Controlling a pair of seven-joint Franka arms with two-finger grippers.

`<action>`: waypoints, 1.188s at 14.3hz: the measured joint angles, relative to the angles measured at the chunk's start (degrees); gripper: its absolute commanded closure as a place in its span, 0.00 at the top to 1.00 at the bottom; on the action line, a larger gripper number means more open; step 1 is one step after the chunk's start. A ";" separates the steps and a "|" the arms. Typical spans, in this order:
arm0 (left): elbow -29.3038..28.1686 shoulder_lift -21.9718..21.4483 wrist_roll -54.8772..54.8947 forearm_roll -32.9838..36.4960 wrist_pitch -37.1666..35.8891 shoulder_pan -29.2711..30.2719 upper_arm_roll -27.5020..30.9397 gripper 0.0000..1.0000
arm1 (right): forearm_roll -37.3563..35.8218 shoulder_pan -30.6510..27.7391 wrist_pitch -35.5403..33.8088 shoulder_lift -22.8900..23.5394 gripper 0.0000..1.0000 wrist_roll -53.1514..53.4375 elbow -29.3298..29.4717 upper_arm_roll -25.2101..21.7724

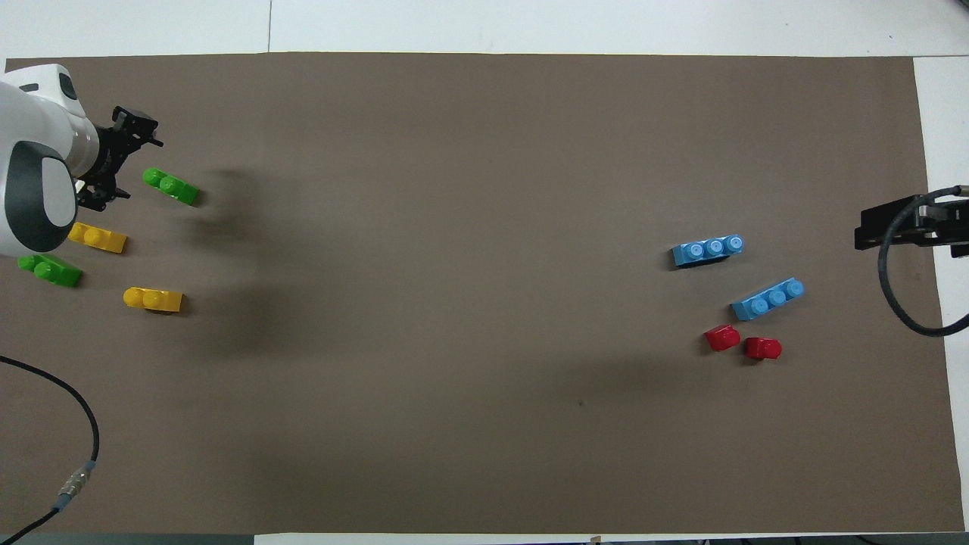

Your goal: Remove green block with left arm and hold with right

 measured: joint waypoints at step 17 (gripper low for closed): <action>1.90 -21.36 34.01 -0.49 -32.56 -0.61 -2.96 1.00 | 0.00 -3.02 -0.31 0.07 1.00 -0.43 0.15 -0.40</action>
